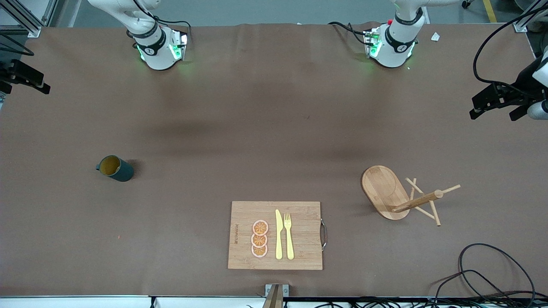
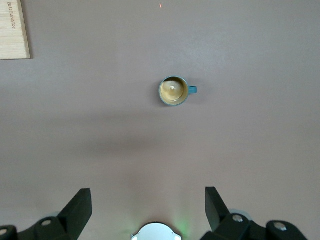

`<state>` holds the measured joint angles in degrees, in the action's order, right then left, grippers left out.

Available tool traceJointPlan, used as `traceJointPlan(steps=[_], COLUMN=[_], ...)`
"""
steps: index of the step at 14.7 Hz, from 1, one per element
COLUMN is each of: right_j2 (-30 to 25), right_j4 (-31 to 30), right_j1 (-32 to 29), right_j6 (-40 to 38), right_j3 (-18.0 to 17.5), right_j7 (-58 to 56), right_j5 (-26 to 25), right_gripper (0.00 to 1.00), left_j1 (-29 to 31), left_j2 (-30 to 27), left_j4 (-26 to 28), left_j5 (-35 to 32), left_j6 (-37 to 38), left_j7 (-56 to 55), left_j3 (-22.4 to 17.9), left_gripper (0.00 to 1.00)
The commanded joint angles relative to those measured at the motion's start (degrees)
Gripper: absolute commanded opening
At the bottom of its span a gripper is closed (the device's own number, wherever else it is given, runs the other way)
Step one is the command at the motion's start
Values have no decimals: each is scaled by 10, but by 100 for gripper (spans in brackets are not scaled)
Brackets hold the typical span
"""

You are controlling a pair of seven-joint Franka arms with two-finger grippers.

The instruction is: Pass cup and hang on rack

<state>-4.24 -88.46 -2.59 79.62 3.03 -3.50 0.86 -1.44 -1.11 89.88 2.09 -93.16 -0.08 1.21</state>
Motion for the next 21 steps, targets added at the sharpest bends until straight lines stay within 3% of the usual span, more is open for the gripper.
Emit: traceJointPlan(steps=[1, 14, 16, 21], right_j2=[-16, -1, 21, 138], right_j4=[-14, 1, 1, 0], right_j1=[-7, -7, -13, -37], right_j6=[2, 4, 11, 101], right_j3=[-5, -5, -4, -4], right_j7=[2, 4, 5, -19], right_j5=[6, -3, -4, 5], right_gripper=[100, 100, 100, 100], left_j1=[-1, -1, -1, -1], left_j2=[3, 13, 13, 13], left_j4=[-5, -20, -20, -20], left_j5=[-2, -2, -2, -2], left_j6=[-4, -4, -4, -4], left_j7=[3, 3, 3, 3], left_j3=[-2, -2, -2, -2], left_gripper=[100, 100, 100, 100])
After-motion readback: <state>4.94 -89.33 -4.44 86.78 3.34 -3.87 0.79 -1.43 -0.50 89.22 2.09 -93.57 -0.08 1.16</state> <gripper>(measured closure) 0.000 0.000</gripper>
